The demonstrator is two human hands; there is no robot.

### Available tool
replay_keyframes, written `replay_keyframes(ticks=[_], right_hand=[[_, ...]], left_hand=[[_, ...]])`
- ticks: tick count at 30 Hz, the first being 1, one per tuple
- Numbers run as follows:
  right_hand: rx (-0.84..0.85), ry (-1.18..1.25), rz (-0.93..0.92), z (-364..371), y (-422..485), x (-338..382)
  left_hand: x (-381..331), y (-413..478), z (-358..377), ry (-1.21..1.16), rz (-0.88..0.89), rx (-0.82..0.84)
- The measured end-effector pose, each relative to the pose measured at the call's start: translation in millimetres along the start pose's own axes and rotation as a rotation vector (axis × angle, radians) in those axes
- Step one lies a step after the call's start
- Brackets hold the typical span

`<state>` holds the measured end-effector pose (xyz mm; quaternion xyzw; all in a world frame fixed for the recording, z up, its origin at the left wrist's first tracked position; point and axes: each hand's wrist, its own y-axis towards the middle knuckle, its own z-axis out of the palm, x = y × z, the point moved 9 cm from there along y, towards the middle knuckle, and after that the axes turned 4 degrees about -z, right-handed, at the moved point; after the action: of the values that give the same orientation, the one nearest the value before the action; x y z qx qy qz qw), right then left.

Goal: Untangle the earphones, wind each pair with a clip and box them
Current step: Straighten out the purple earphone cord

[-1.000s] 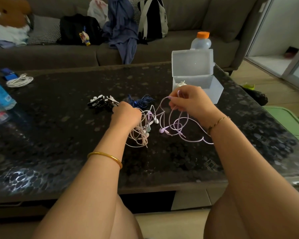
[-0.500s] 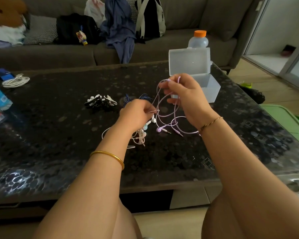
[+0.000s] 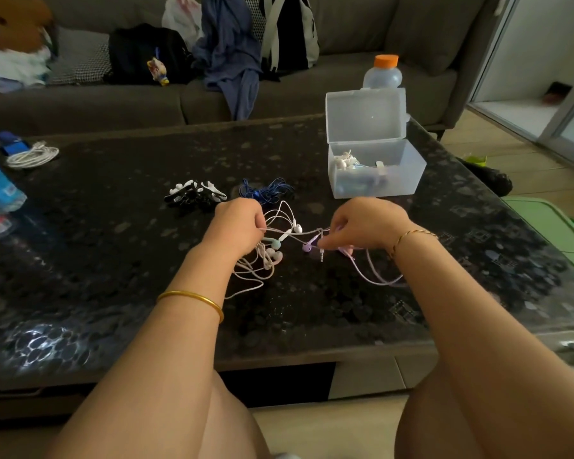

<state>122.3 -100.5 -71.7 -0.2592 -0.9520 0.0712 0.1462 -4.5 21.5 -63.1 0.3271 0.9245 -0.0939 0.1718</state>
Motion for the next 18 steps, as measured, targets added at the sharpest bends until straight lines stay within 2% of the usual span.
replay_keyframes(ticks=[2, 7, 9, 12, 18], right_hand=[[0.063, 0.114, -0.047, 7, 0, 5], [-0.03, 0.427, -0.137, -15, -7, 14], [-0.125, 0.625, -0.115, -25, -11, 12], [-0.284, 1.096, -0.075, -36, -14, 8], [-0.512, 1.542, -0.074, -40, -10, 2]], left_hand=[[2, -1, -1, -0.021, -0.002, -0.022], [4, -1, -3, -0.079, 0.008, -0.067], [3, 0, -2, -0.117, 0.02, -0.072], [1, 2, 1, -0.154, 0.046, -0.046], [-11, 0, 3, -0.209, 0.129, -0.005]])
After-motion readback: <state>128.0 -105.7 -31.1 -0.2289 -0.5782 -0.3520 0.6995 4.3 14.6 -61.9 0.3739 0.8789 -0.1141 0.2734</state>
